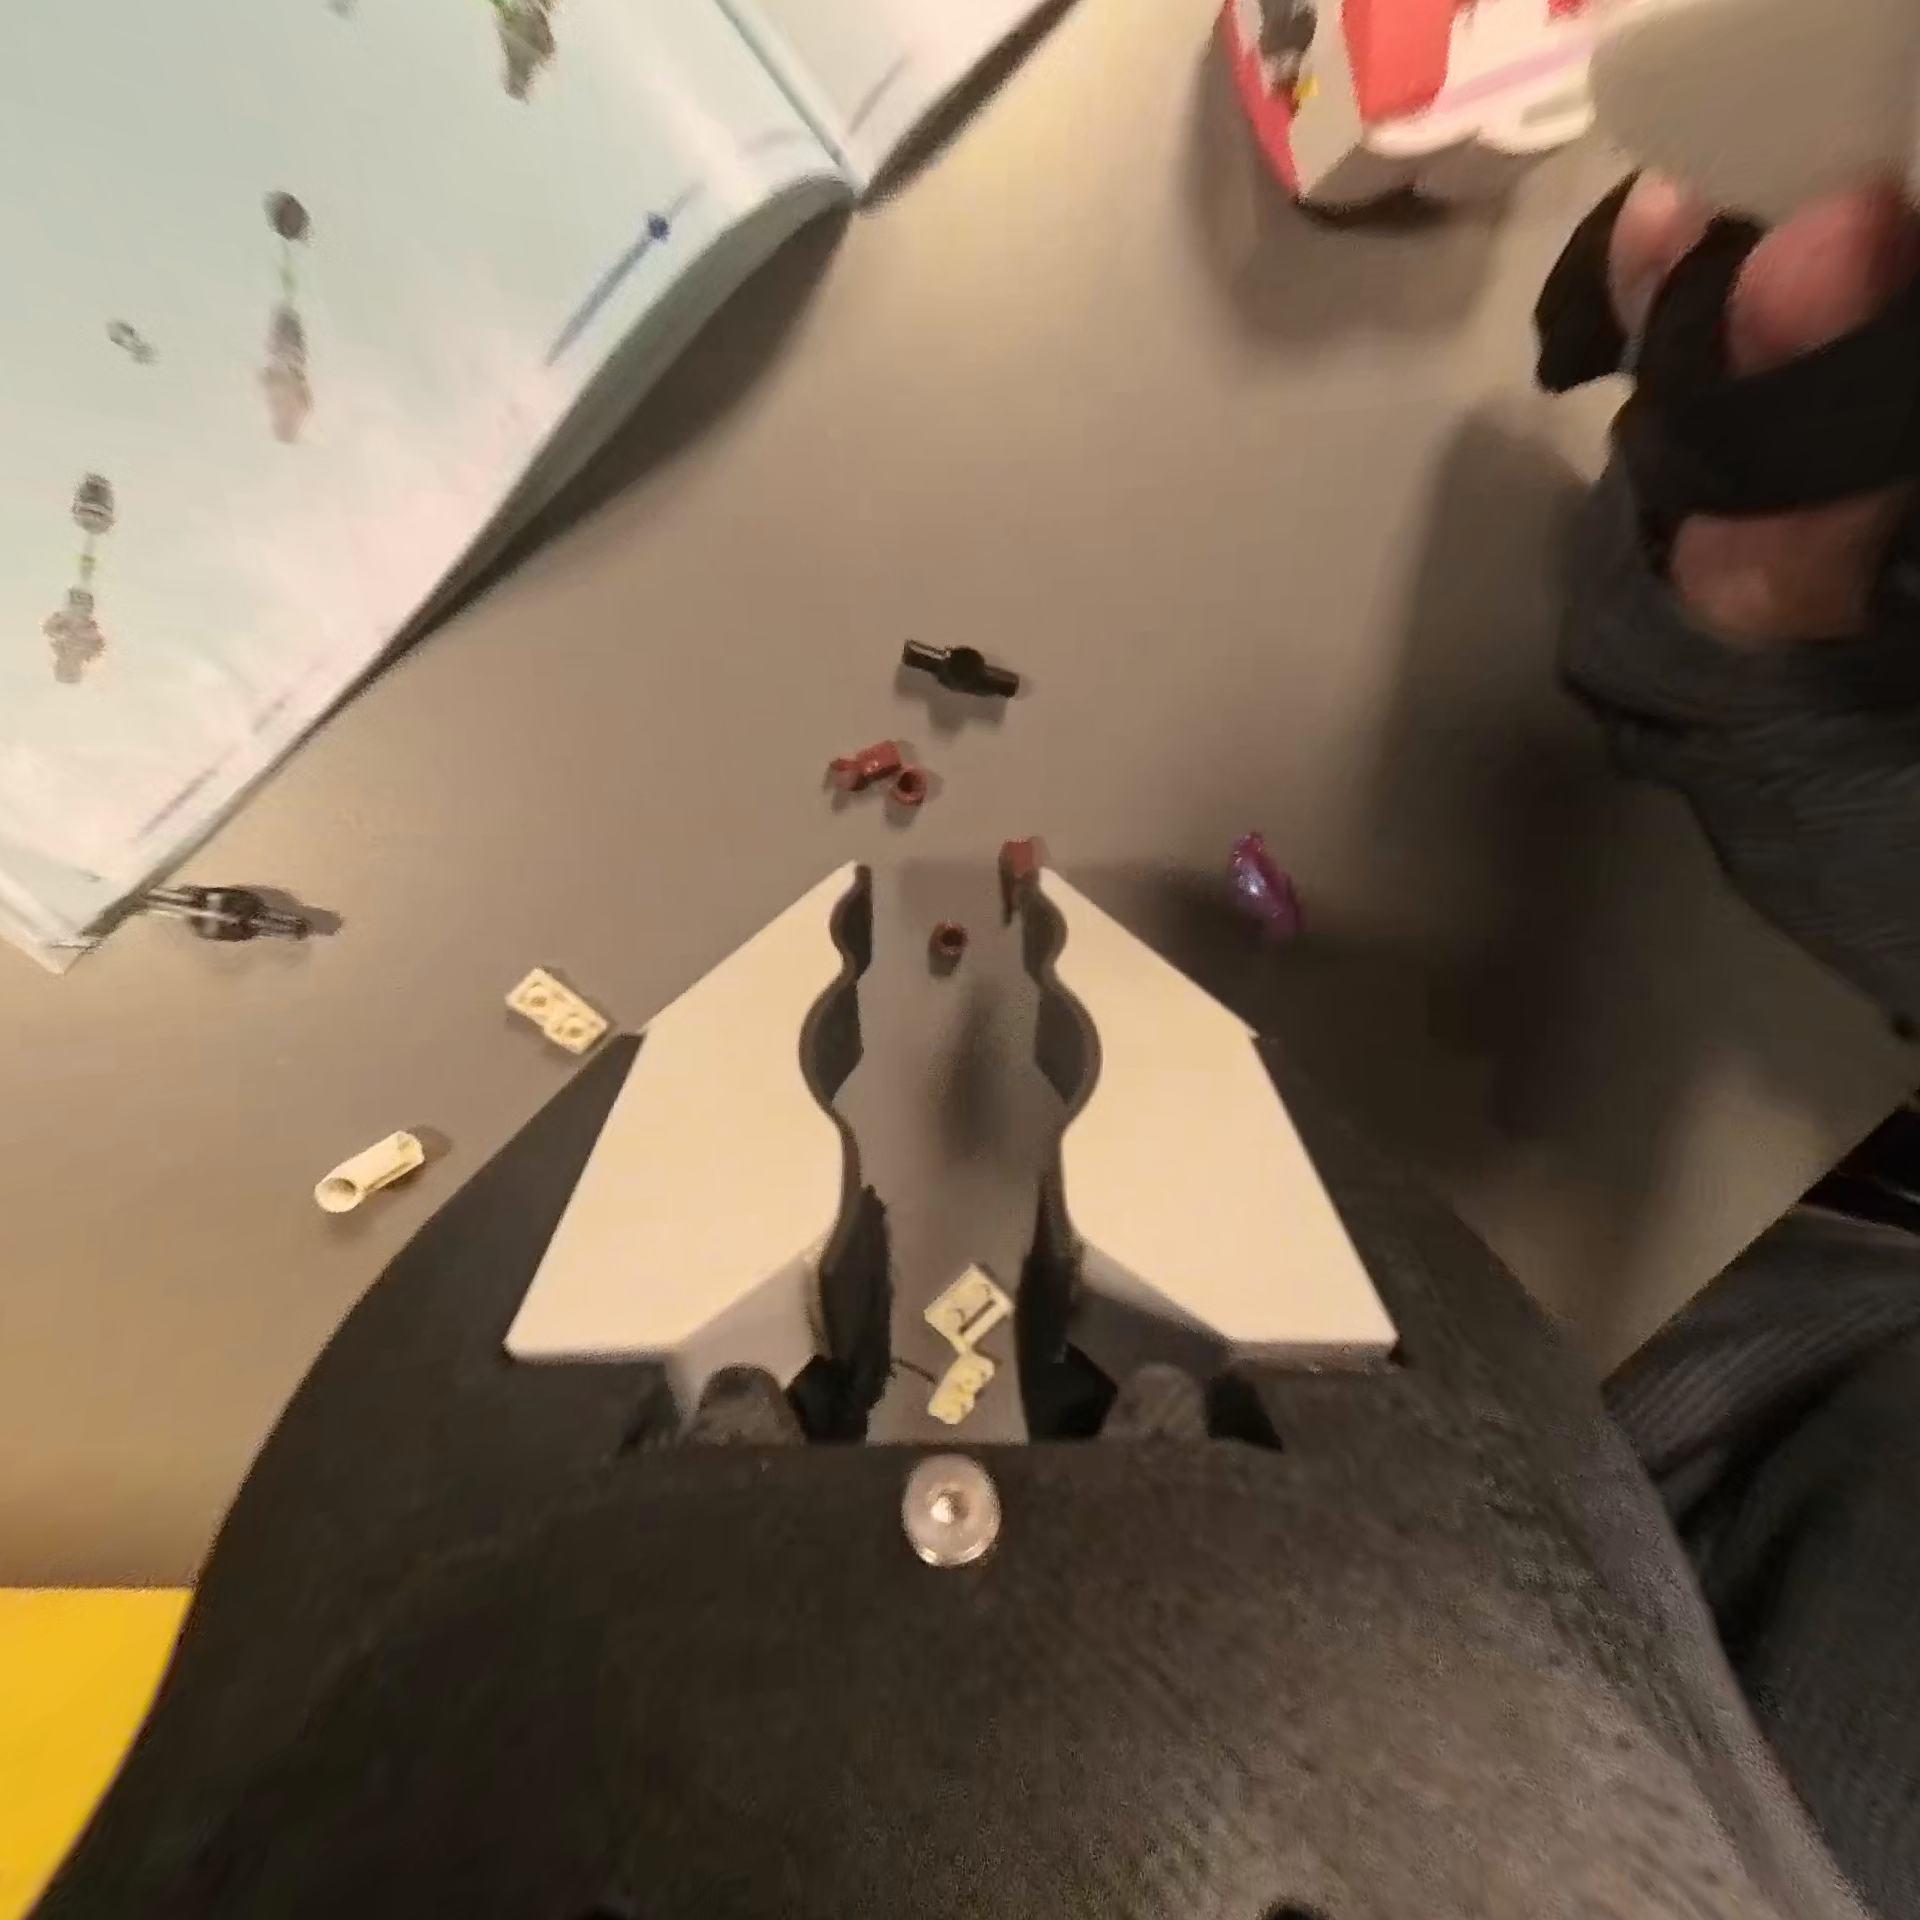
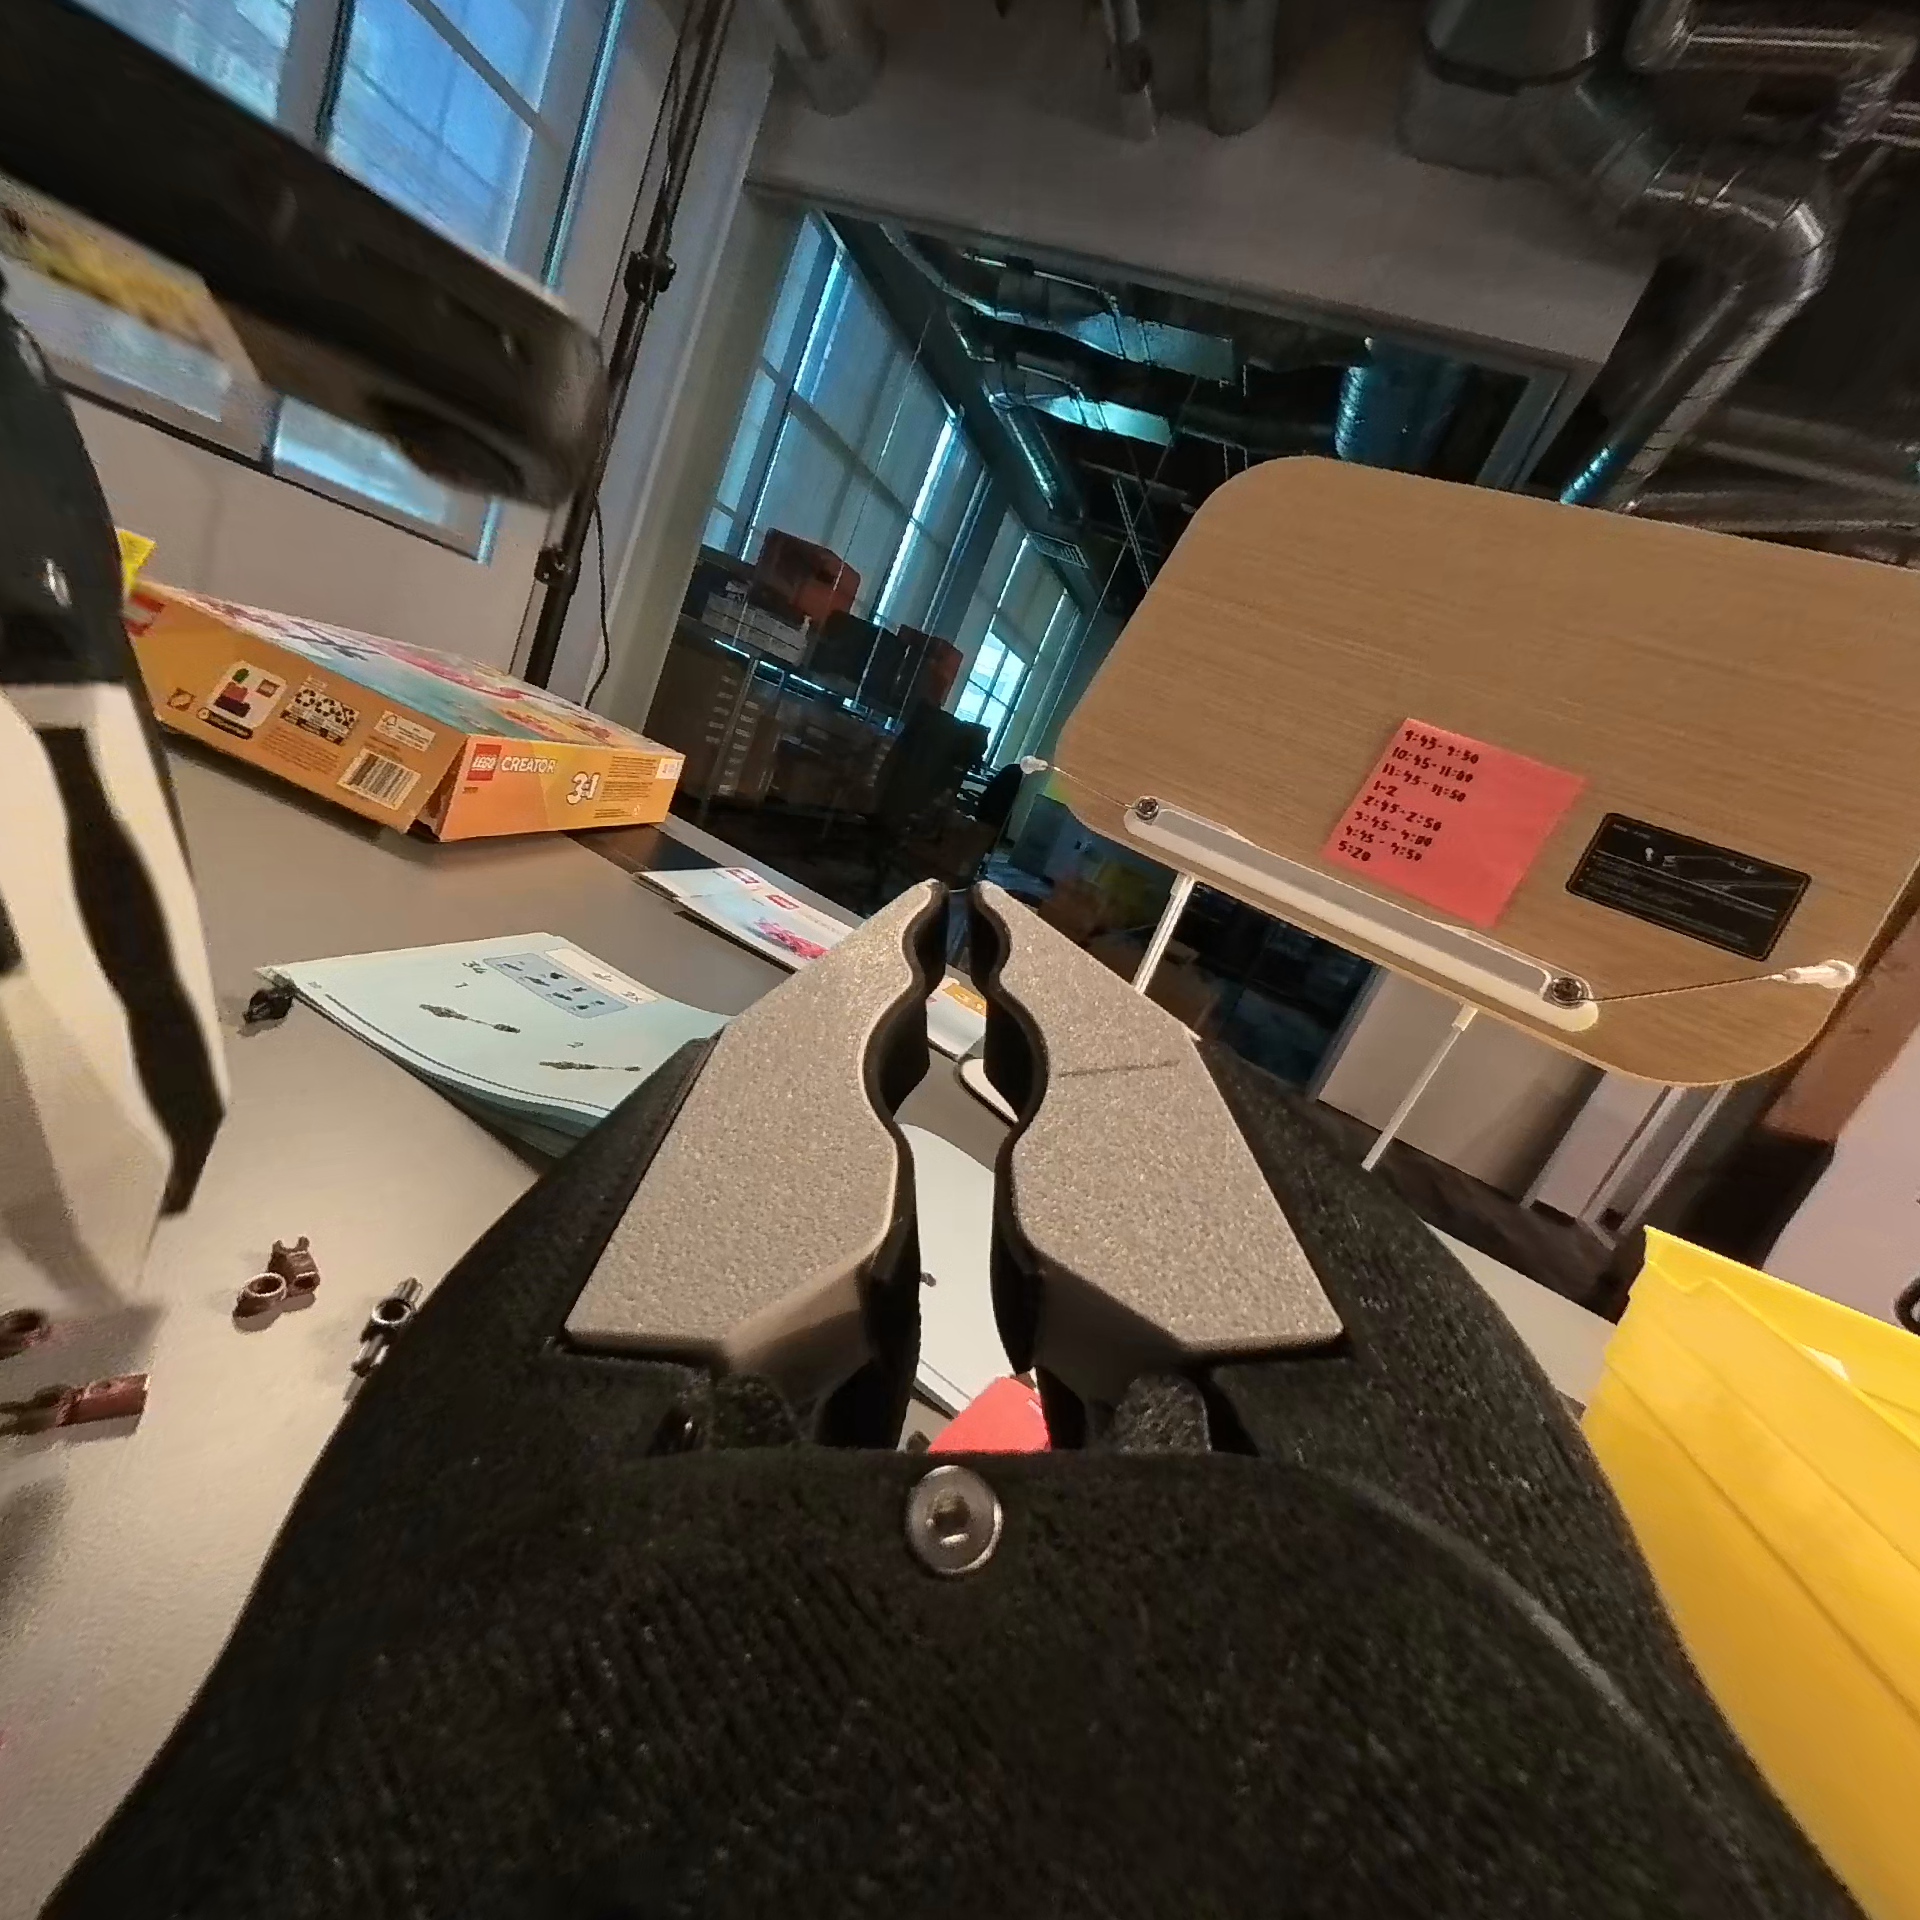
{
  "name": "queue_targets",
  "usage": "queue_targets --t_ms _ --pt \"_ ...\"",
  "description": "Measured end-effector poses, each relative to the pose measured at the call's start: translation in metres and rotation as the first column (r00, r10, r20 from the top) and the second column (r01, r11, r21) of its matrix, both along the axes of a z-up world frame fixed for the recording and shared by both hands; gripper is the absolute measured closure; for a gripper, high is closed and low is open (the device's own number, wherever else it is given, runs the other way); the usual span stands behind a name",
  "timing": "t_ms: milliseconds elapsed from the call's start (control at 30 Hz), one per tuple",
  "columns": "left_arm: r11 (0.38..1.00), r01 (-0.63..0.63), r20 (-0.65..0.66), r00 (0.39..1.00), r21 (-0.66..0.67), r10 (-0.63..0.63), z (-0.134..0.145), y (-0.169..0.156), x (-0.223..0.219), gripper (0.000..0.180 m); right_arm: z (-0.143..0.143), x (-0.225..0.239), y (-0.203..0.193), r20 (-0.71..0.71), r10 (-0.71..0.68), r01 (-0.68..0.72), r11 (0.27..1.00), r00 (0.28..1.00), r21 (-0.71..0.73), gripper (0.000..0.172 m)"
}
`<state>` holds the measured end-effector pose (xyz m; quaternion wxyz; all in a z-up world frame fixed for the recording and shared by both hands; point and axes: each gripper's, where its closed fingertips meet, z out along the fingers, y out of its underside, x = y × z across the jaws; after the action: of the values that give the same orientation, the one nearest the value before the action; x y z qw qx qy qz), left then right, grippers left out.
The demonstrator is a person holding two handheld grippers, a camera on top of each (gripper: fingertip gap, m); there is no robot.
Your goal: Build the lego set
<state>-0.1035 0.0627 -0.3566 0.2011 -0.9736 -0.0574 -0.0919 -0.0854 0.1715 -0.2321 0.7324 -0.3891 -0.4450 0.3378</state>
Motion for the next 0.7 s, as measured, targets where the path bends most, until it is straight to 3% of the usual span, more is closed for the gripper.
queue_targets --t_ms 100,200,300,367,433,500,600,700 --pt "0.996 -0.024 -0.016 1.0 0.089 0.026 0.029 0.0 -0.009 0.149 0.0 -0.001 -0.002 0.001 0.005 -0.005 1.0 1.0 0.002 0.17" --pt "0.98 -0.035 -0.099 0.994 0.194 0.055 0.075 -0.018 -0.026 0.149 0.0 0.0 -0.003 0.002 0.006 -0.006 1.0 1.0 0.008 0.17" --pt "0.964 -0.102 -0.252 0.954 0.244 0.164 0.121 -0.065 -0.075 0.154 0.0 0.0 -0.002 0.0 0.008 -0.008 1.0 1.0 -0.002 0.17" --pt "0.957 -0.188 -0.327 0.91 0.223 0.255 0.141 -0.106 -0.117 0.166 -0.001 -0.002 -0.004 0.002 0.013 -0.013 1.0 1.0 -0.003 0.17" --pt "0.957 -0.269 -0.345 0.893 0.108 0.29 0.138 -0.148 -0.151 0.178 -0.002 -0.004 -0.006 0.01 0.018 -0.018 1.0 1.0 0.005 0.17" --pt "0.935 -0.342 -0.353 0.889 -0.091 0.291 0.115 -0.191 -0.179 0.18 -0.003 -0.007 -0.009 0.02 0.025 -0.026 0.999 0.999 0.018 0.17" --pt "0.831 -0.404 -0.34 0.898 -0.382 0.28 0.072 -0.248 -0.201 0.18 -0.004 -0.008 -0.011 0.025 0.027 -0.028 0.999 0.999 0.028 0.17" --pt "0.717 -0.428 -0.349 0.898 -0.55 0.268 0.04 -0.285 -0.214 0.18 -0.004 -0.007 -0.009 0.022 0.028 -0.028 1.0 0.999 0.013 0.17"
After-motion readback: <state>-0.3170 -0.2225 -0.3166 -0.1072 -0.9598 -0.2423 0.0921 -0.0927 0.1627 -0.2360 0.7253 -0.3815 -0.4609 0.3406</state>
